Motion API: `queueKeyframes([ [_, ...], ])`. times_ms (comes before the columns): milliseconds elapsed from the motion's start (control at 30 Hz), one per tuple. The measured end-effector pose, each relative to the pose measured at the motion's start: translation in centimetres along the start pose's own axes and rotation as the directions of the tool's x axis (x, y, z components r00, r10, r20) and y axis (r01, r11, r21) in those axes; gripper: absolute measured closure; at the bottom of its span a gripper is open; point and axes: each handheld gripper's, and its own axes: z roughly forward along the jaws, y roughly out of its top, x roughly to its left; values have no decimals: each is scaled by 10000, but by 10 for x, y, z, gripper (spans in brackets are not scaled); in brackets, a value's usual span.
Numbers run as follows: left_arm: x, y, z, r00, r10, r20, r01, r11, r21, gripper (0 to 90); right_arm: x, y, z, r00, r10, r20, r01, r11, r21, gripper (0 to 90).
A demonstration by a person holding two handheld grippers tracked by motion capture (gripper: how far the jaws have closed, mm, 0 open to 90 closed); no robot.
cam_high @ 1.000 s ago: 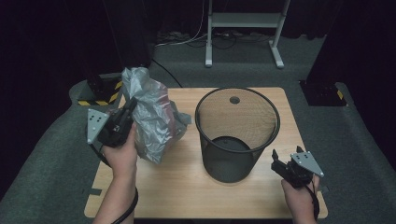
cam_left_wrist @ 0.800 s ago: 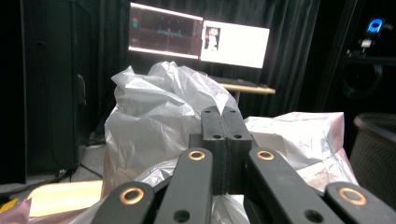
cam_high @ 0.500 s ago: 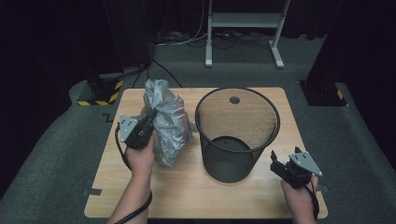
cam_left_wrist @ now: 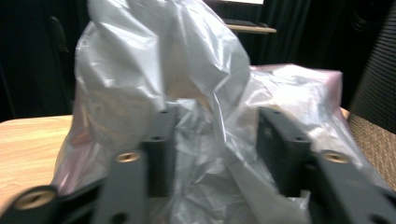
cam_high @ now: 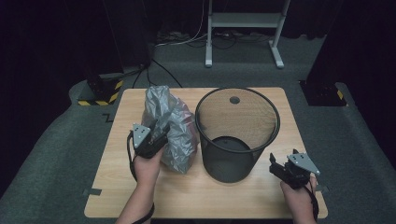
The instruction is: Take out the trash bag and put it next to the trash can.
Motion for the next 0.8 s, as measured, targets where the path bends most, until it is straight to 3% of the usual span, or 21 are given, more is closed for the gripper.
queueKeyframes([
  [167, -8, -2, -16, 9983, 517, 255, -529, 9975, 465, 274, 2, -2, 3, 9999, -13, -100, 15, 9997, 226, 180],
  [300, -17, -5, -39, 9963, 806, 292, -823, 9948, 606, 205, 3, -2, 3, 9998, -30, -220, 35, 9997, 254, 180],
  [433, -20, -9, -59, 9972, 656, 364, -677, 9960, 582, 174, 4, -1, 2, 9995, -31, -312, 38, 9997, 226, 180],
  [533, -16, -18, -69, 9982, 449, 397, -481, 9952, 847, 149, 5, -1, 2, 9993, -48, -360, 56, 9997, 219, 180],
  [733, -7, -22, -69, 9985, 168, 512, -227, 9929, 1171, 147, 6, 1, 1, 9987, -85, -502, 93, 9998, 159, 180],
  [800, -7, -23, -68, 9983, 272, 522, -339, 9907, 1315, 147, 6, 2, 0, 9986, -103, -513, 111, 9998, 153, 180],
])
